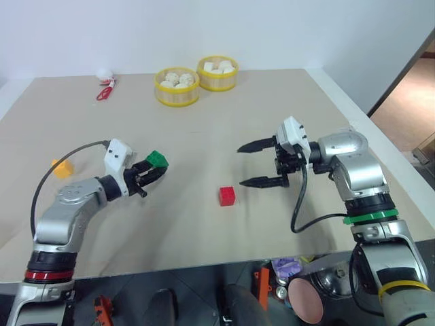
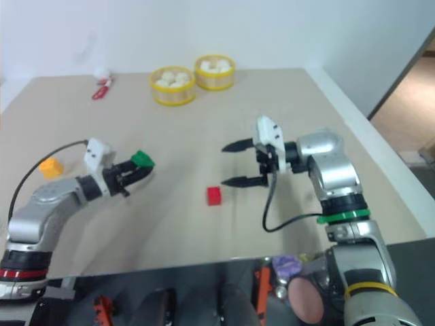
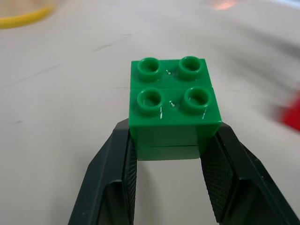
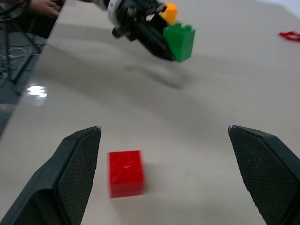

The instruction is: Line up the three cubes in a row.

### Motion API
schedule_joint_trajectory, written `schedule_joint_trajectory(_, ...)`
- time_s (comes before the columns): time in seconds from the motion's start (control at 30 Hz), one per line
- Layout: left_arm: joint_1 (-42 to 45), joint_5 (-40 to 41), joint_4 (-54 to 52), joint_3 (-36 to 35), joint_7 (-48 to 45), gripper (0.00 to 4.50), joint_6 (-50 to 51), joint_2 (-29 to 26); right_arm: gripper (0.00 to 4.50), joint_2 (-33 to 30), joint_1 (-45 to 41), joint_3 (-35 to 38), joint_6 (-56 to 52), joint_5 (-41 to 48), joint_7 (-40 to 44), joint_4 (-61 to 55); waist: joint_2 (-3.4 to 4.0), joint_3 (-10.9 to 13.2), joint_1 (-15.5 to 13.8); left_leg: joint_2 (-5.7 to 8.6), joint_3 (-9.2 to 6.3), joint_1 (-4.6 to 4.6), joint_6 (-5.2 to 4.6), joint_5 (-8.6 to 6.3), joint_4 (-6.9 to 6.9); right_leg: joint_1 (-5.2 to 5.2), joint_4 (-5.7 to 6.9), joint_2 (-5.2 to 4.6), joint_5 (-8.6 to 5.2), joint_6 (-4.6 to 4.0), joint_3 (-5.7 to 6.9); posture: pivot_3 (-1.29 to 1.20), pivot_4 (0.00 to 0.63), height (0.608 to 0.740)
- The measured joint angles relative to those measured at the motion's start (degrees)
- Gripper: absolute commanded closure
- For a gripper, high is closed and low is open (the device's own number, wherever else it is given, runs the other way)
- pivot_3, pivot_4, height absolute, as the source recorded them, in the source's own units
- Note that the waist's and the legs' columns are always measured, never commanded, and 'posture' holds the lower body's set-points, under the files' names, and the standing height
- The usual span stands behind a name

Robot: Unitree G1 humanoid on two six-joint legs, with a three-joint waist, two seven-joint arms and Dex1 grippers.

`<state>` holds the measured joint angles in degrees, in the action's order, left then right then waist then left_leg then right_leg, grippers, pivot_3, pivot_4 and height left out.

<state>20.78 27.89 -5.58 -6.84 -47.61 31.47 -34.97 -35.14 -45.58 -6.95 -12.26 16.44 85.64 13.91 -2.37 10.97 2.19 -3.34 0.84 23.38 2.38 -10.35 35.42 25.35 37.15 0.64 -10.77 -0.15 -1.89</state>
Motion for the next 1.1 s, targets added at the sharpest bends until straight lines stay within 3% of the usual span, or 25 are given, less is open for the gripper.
schedule_joint_trajectory(0.27,0.2,3.0,2.2,2.2,-13.0,3.15,-0.3,-4.5,0.00,-2.1,4.3,0.1,-5.8,3.6,-1.4,-10.1,0.00,0.0,0.0,-0.01,-0.01,-0.04,0.00,0.00,0.09,-0.03,0.01,0.02,-0.17,-0.29,0.02,0.00,0.150,0.740)
schedule_joint_trajectory(0.53,2.6,-5.7,12.0,10.8,-20.5,3.15,-10.3,-4.6,0.00,-4.4,7.2,0.4,-9.1,6.1,-3.0,-15.4,0.00,0.0,0.0,-0.01,0.01,-0.02,-0.01,-0.01,0.08,-0.01,0.00,0.02,-0.18,-0.31,0.00,0.00,0.150,0.740)
schedule_joint_trajectory(0.8,7.6,-12.2,21.0,15.8,-25.5,3.15,-23.3,-1.7,0.00,-5.7,8.6,0.9,-10.1,7.1,-5.1,-17.4,0.00,0.0,0.0,0.02,0.04,0.01,-0.03,-0.02,0.15,-0.02,0.00,0.00,-0.18,-0.30,-0.04,0.00,0.150,0.740)
schedule_joint_trajectory(1.1,11.2,-14.0,24.3,17.1,-28.1,3.15,-26.9,2.0,0.00,-5.8,8.9,0.9,-10.2,7.6,-6.4,-18.2,0.00,0.0,0.0,0.00,0.04,0.01,-0.09,-0.06,0.15,-0.01,0.01,0.05,-0.02,-0.04,-0.06,0.00,0.150,0.740)
